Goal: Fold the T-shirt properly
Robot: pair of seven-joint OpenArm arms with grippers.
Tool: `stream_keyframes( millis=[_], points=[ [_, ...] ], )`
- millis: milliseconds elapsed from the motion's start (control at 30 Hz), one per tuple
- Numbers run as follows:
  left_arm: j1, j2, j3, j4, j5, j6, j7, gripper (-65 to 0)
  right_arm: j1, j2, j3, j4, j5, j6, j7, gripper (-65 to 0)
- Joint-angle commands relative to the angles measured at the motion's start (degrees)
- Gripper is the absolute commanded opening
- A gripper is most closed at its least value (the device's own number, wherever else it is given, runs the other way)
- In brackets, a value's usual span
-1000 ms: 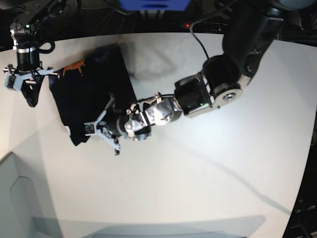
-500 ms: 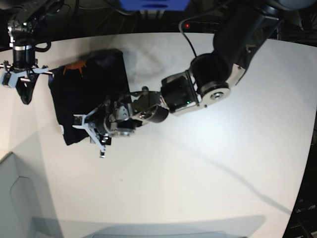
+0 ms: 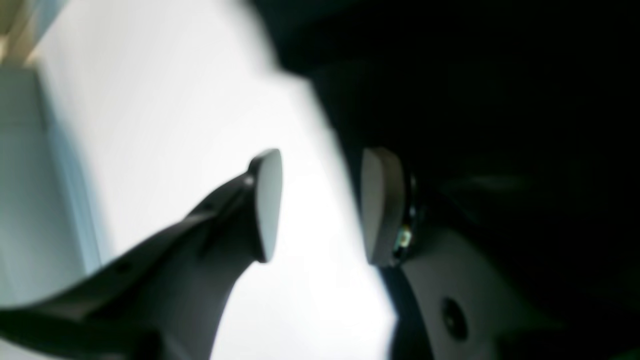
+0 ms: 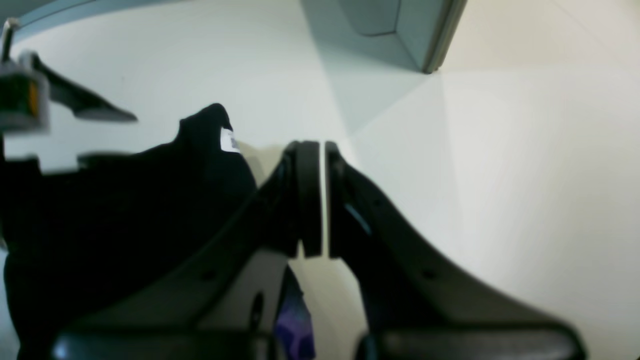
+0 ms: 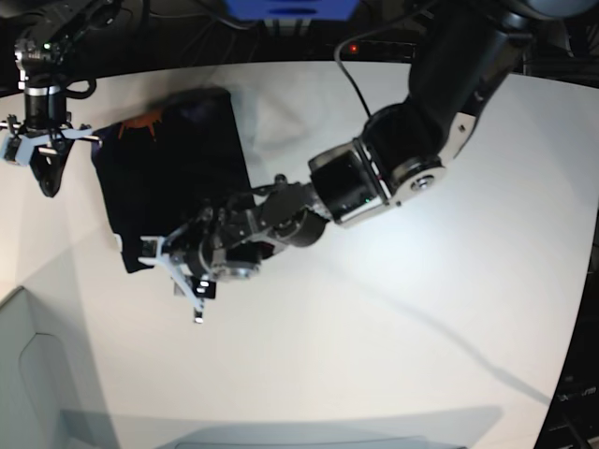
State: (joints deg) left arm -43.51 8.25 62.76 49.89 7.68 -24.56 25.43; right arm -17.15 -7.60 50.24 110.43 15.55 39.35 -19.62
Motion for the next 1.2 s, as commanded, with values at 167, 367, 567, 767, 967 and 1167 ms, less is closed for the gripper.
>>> stream_keyframes(
  millis=[167,367,567,767,967,1167],
  points=[
    [-1.5,-1.2,-12.7,5.7,0.0,0.7,-0.7,-39.7,1.4,2.4,0.3,-7.2,1.0,0.6,1.6,-65.0],
    [10.0,-11.8,-28.6,22.6,-0.3,0.7,7.1,-39.7,2.1,6.2,0.0,-16.3,1.0,0.6,1.6,-65.0],
    [28.9,-19.3,-48.7,39.0,-0.3,0.7,12.0,-39.7,1.4,4.7,-0.3,-17.6,1.0,0.6,1.5,-65.0],
    [42.8,-19.0,-65.8,46.8,-0.3,0.7,12.5,-39.7,-1.9,2.9,-4.2,-17.2,1.0,0.6,1.6,-65.0],
    [48.5,-19.0,-73.4,48.1,-0.3,0.7,12.5,-39.8,-5.6,2.7,-9.4,-17.1,1.1,0.6,1.7,-65.0],
    [51.6,-18.9,-76.7,50.3,-0.3,0.7,12.5,-39.8,-6.1,2.5,-9.1,-16.9,1.2,0.6,2.0,-65.0]
  ],
)
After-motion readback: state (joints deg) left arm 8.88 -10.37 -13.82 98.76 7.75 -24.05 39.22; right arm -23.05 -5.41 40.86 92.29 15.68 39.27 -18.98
